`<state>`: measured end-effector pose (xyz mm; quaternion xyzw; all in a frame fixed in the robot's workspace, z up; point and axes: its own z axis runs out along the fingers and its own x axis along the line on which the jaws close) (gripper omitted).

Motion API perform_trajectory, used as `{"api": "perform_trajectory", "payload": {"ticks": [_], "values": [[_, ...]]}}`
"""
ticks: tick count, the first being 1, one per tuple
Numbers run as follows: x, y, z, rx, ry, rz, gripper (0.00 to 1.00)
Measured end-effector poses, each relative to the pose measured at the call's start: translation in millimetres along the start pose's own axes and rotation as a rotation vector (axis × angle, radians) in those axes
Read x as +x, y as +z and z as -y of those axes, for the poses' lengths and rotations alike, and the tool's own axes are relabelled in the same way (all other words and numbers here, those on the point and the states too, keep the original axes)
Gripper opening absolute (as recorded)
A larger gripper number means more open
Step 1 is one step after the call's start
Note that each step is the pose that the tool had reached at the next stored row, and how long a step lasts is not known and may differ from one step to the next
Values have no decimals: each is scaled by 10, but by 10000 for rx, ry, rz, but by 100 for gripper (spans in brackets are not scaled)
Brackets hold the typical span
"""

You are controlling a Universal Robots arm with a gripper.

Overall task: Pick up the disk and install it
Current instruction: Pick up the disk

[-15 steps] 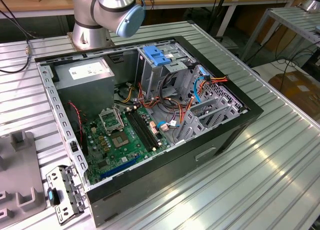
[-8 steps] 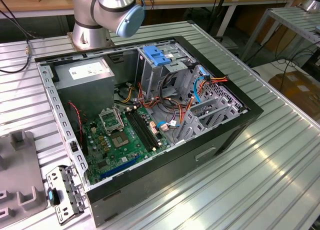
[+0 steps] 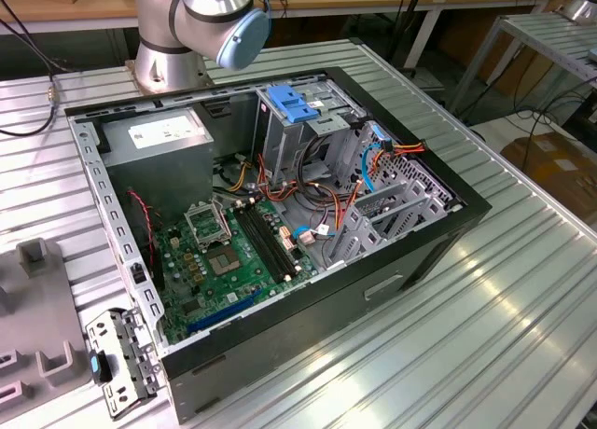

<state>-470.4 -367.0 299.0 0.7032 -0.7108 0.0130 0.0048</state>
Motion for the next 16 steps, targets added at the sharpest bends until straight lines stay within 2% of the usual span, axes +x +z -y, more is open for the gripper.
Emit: {"api": "perform_trajectory", "payload": {"ticks": [6, 16], "values": [[0, 0, 0, 4, -140, 1, 37], [0, 0, 0, 2, -71, 0, 37]]}}
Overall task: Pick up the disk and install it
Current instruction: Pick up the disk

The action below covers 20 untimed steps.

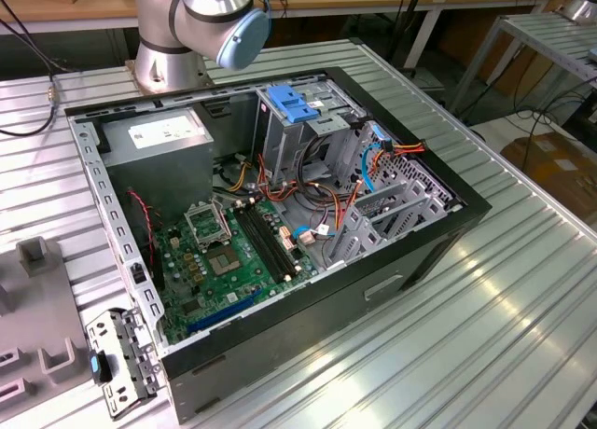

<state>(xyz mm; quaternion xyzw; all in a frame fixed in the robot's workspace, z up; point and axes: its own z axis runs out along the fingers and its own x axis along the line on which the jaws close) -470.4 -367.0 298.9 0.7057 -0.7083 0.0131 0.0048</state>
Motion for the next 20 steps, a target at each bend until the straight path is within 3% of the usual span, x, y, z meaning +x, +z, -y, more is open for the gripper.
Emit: {"api": "perform_trajectory", "payload": {"ticks": [20], "values": [[0, 0, 0, -1, 52, -1, 37]]}}
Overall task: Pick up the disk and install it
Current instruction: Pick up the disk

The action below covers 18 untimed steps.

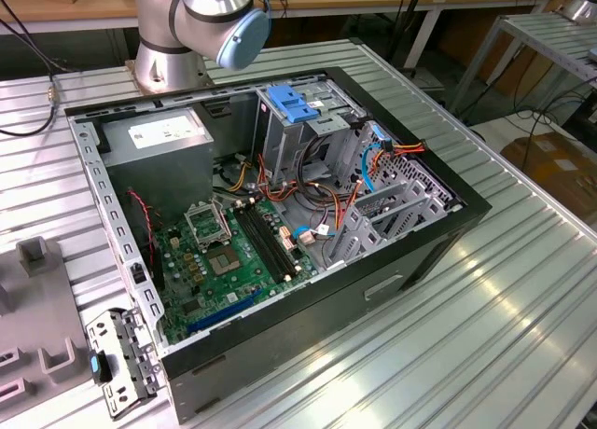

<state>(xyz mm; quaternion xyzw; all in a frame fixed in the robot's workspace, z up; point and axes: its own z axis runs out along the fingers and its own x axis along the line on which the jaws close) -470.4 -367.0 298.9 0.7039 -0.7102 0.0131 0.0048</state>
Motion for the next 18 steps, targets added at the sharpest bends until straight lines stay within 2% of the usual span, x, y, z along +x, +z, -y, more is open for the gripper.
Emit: {"api": "perform_trajectory", "payload": {"ticks": [3, 6, 12, 18], "values": [[1, -11, 1, 0, -1, -12, 37], [1, -31, 0, 1, -1, -50, 37], [0, -93, 1, 7, -2, -195, 37], [-8, -186, 2, 21, -3, -299, 37]]}}
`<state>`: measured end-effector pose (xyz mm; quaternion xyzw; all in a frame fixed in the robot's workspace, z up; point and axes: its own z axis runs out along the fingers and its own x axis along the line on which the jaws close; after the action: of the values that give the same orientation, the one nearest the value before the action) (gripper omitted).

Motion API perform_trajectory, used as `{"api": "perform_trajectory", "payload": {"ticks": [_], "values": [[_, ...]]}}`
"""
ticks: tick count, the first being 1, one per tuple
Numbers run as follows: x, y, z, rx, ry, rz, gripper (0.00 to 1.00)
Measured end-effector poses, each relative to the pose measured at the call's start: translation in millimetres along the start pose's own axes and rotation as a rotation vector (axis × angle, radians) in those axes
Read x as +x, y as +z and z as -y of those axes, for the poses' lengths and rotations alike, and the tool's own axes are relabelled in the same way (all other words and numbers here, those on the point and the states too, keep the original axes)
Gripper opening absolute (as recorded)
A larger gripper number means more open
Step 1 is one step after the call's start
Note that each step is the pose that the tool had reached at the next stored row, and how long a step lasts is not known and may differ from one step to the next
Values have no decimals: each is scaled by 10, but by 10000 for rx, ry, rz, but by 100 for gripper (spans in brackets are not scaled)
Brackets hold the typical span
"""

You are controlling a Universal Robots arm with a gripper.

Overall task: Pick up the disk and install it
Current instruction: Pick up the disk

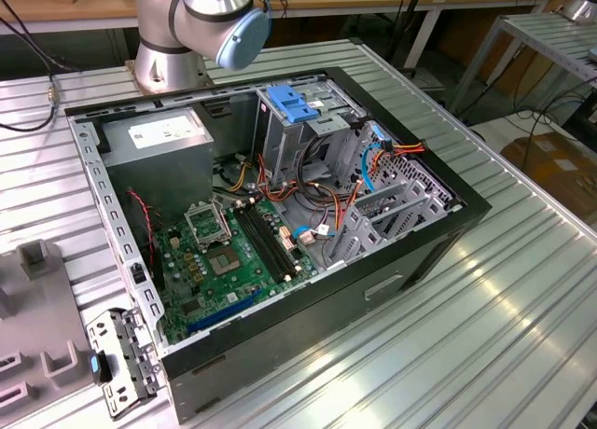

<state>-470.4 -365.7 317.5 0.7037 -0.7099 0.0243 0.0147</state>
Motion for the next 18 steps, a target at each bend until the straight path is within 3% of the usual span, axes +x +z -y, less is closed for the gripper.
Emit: {"api": "perform_trajectory", "payload": {"ticks": [6, 16, 18], "values": [[-5, -184, 3, 27, 0, -76, 37], [1, -457, 6, 56, 1, -144, 37], [4, -539, 7, 61, 1, -165, 37]]}}
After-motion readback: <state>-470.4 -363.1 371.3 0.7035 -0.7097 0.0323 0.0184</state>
